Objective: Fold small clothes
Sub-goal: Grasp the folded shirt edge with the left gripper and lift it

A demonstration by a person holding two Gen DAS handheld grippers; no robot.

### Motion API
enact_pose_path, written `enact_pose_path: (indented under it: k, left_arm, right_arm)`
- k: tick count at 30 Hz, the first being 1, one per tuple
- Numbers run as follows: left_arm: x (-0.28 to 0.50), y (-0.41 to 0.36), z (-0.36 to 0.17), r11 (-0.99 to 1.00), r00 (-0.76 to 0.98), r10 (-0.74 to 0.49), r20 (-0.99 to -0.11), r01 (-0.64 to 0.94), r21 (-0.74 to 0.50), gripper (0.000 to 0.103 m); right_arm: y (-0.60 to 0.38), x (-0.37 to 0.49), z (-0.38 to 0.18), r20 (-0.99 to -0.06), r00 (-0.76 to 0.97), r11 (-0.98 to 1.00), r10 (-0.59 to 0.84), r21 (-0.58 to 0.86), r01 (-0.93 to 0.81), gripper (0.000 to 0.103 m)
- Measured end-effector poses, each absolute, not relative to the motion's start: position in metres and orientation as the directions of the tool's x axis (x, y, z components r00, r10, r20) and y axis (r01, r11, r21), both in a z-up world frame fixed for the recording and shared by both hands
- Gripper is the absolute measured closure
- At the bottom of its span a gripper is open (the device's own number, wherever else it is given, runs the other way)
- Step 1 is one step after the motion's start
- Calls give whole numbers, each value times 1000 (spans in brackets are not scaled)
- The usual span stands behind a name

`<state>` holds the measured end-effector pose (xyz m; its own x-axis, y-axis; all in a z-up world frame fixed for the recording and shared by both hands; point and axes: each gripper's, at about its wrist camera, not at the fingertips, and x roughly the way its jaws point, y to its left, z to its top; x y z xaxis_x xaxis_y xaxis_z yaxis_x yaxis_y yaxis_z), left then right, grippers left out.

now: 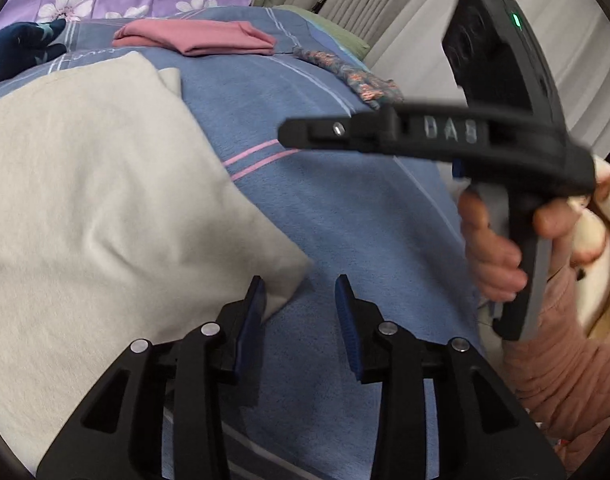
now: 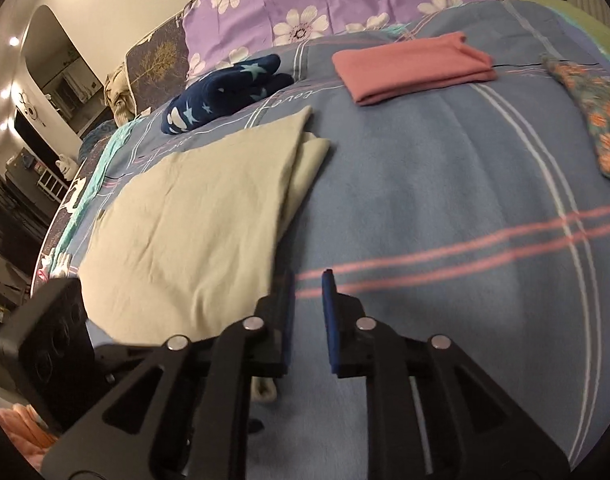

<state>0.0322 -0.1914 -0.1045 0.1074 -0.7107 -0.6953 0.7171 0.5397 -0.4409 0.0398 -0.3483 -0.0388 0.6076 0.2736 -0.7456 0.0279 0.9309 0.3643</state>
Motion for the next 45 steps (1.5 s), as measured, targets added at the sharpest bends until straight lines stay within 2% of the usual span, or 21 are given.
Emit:
enact_pose_path:
  k: [4,8,10,11,13,16,17,18,21,23,24,25,27,28,33,35,37,41,43,45]
  left_arm:
    - [25,-178,-89,553,154,-710,-687,726,-409,66]
    - [24,-137,-67,603,269,-711,-650,709,-365,61]
    - [28,-100,-59,670,359,-680,-639,658,-344,60]
    - [30,-85,-57,696,389,-665,-637,633,-340,60]
    - [34,-38,-53,771,482,-611,-628,542,-335,58]
    - [41,34,-53,860,600,-510,-617,384,-337,55]
    - [42,56,-54,882,633,-470,-615,329,-337,50]
    - [43,76,-55,899,660,-435,-613,281,-336,49]
    - [45,144,-62,934,727,-302,-616,96,-344,49]
    - [43,180,-66,928,754,-258,-604,21,-371,49]
    - [43,193,-67,928,761,-244,-601,3,-372,59]
    - [40,201,-68,930,761,-237,-603,-3,-369,75]
    - [44,211,-77,929,747,-243,-619,-5,-370,85]
    - [37,219,-79,928,740,-253,-623,3,-373,89]
    - [47,222,-95,898,672,-376,-638,92,-431,89]
    - [55,218,-100,891,629,-414,-658,134,-433,83]
    - [57,210,-101,891,605,-434,-667,177,-418,68]
    - [51,196,-95,885,595,-461,-658,262,-384,64]
    - [54,192,-98,889,594,-455,-663,267,-371,56]
    - [56,193,-101,887,589,-459,-665,260,-382,55]
  right_arm:
    - [-341,33,-30,-723,623,922,299,387,7,87]
    - [-311,31,-29,-702,590,899,399,427,-100,87]
    - [-292,35,-38,-731,549,905,405,406,-127,86]
    - [-281,37,-48,-775,517,928,363,353,-122,84]
    - [-269,39,-67,-859,461,975,221,206,-84,83]
    - [-264,35,-62,-864,473,985,170,156,-69,83]
    - [-262,34,-54,-860,487,988,154,149,-48,77]
    - [-260,33,-47,-847,512,989,142,141,-40,74]
    - [-239,33,-21,-808,575,992,126,106,-69,71]
    - [-214,40,-7,-789,595,988,152,96,-124,65]
    - [-202,46,-5,-788,596,985,157,83,-149,63]
    - [-188,51,-2,-789,594,982,160,68,-175,62]
    - [-156,57,-1,-799,575,971,177,46,-236,61]
    - [-142,61,-1,-804,564,964,188,41,-263,60]
    - [-80,71,-2,-822,515,919,243,25,-394,51]
    - [-64,72,-4,-831,494,904,256,24,-427,47]
    - [-53,71,-6,-836,488,898,252,14,-440,46]
    - [-47,75,-10,-849,470,901,241,16,-433,44]
    - [-45,78,-12,-854,464,905,235,18,-425,44]
    - [-40,82,-14,-856,460,907,234,21,-421,44]
